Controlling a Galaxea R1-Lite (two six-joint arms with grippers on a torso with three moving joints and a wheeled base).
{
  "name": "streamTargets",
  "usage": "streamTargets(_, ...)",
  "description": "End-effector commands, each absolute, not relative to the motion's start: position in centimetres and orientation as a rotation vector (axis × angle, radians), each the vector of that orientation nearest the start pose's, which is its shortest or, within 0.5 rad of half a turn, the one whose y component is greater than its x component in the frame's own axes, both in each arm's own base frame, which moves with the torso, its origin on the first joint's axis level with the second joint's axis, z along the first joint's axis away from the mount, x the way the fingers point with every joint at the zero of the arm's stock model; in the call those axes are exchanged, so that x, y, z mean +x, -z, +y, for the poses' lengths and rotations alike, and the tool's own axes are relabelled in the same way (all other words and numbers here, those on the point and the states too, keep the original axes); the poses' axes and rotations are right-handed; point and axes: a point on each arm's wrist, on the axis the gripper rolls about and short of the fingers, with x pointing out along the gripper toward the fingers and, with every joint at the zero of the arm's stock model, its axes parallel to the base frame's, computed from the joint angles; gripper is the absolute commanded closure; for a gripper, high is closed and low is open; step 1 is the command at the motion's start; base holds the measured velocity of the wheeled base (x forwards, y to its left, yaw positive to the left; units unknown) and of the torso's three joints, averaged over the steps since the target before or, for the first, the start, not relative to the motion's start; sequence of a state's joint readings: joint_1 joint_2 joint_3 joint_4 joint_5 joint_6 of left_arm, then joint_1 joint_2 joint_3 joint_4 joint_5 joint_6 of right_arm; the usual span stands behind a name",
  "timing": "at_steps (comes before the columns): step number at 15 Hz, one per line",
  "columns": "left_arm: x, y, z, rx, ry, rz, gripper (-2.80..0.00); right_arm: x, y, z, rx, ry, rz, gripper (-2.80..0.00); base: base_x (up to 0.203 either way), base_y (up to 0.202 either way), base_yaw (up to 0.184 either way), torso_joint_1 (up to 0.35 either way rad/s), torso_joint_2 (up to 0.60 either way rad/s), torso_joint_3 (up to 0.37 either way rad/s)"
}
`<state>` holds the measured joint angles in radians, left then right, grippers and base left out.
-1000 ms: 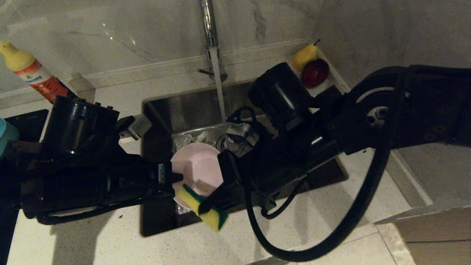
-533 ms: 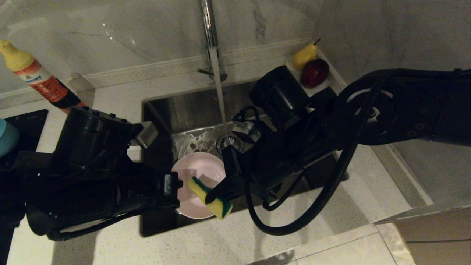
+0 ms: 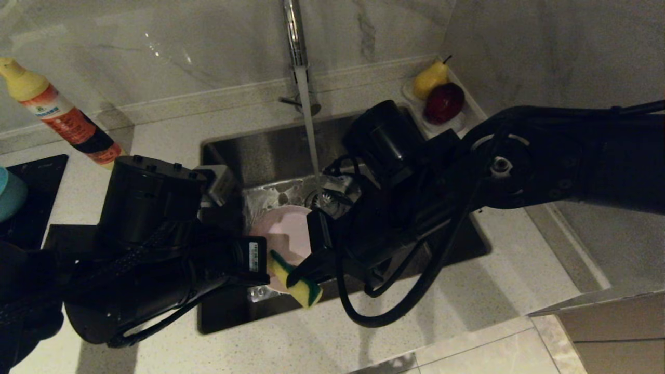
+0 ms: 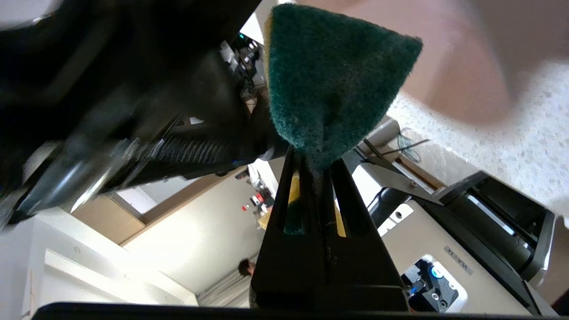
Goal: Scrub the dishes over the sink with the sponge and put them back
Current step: Wipe the bowl
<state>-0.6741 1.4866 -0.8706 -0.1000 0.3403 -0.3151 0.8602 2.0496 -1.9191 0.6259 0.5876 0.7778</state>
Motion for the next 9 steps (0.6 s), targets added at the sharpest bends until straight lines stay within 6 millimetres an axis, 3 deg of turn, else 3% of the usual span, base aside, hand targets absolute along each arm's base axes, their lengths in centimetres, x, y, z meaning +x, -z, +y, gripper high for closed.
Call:
streamTargets(1,19.87,-20.86,-15.11,-0.052,0.246,0.497,0.00,25.34,-23.50,31.54,0.482,-0.944,1.319,0.00,0.000,0.000,0.000,0.000,0.00,0.000)
streamTargets(9,19.30,-20.19,-14.92,-0.006,0.194,0.482,0.00,26.19,-23.09,32.10,0.494,-0.951,1.272,0.00,0.000,0.000,0.000,0.000,0.00,0.000)
